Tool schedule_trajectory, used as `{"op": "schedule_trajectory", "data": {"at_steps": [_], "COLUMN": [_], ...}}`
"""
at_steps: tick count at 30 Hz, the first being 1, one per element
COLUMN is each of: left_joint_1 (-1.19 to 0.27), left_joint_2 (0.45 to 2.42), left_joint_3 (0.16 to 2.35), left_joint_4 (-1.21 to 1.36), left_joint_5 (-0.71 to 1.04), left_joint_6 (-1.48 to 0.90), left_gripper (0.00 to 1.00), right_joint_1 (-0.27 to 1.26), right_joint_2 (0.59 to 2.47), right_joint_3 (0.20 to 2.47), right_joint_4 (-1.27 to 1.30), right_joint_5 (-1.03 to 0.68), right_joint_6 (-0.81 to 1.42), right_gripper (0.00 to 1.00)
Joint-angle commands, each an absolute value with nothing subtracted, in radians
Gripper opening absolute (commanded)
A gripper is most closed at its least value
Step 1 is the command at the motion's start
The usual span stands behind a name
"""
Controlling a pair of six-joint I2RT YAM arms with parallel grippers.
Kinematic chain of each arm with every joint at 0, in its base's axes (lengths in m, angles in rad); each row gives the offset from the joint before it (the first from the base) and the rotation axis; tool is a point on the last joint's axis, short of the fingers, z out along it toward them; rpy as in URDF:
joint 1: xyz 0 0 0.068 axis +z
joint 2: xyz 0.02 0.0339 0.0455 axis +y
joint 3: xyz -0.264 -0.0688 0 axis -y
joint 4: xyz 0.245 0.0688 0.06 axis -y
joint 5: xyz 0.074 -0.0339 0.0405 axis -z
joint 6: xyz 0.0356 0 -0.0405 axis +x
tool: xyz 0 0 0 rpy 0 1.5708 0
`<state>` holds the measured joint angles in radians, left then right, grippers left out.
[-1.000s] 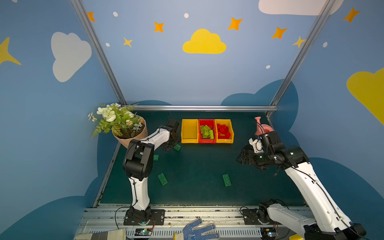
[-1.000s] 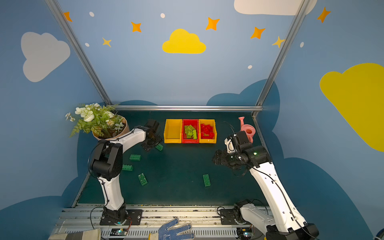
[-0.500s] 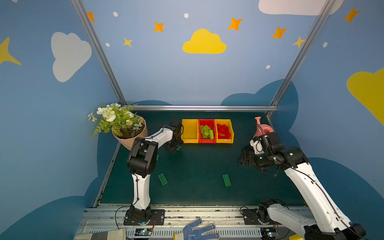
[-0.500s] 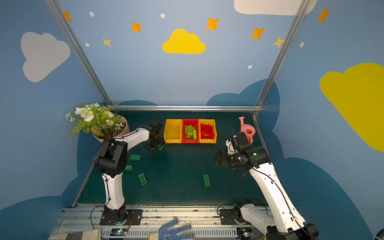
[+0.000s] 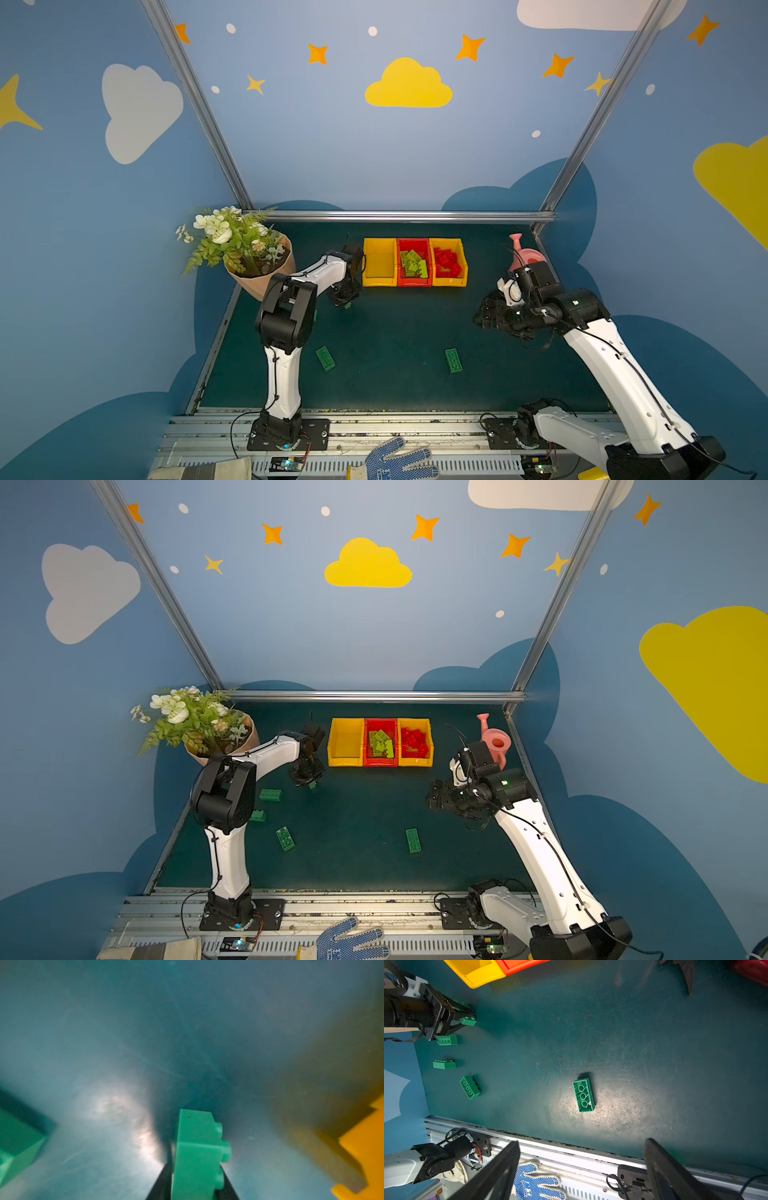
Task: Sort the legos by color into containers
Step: 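Carry the green brick over the yellow bin and open the left gripper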
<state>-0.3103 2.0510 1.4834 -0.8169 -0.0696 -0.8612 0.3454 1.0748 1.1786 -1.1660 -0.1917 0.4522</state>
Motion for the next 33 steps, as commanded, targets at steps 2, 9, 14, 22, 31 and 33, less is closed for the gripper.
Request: {"op": "schedule_trajectory", "data": {"at_steps": [2,9,14,22,31,33], "left_joint_1": [-0.316,-0.366,-0.417,-0.438,-0.421,-0.416], "left_joint_2": [1.986,2.055,2.182,2.527,2.537,2.543], "left_joint_3": [1.592,1.893,2.150,2.678,2.575,2.587], "left_joint_4": [-0.928,-1.033,-1.047,-1.170,-1.023,-1.028], "left_joint_5": [-0.144,-0.184,-0.165,-0.152,-0.120,-0.114], "left_joint_6": [-0.783,-0.689,-0.607,-0.548,-0.562,-0.569], "left_gripper": [0.24,0.18,0.19,0.19,0.23,0.42], "right_joint_1": [0.339,0.335,0.329,0.325,0.321,0.321], "right_joint_2": [1.067,1.039,1.016,0.957,0.949,0.954], "right_joint_3": [1.195,1.194,1.193,1.166,1.186,1.190], "right_joint_4": [-1.170,-1.202,-1.231,-1.270,-1.298,-1.295], "right_joint_5": [-0.184,-0.163,-0.150,-0.145,-0.122,-0.121], "right_joint_6": [0.440,0.441,0.447,0.492,0.507,0.505], "right_gripper": [0.91,0.91,0.91,0.91,0.91,0.91]}}
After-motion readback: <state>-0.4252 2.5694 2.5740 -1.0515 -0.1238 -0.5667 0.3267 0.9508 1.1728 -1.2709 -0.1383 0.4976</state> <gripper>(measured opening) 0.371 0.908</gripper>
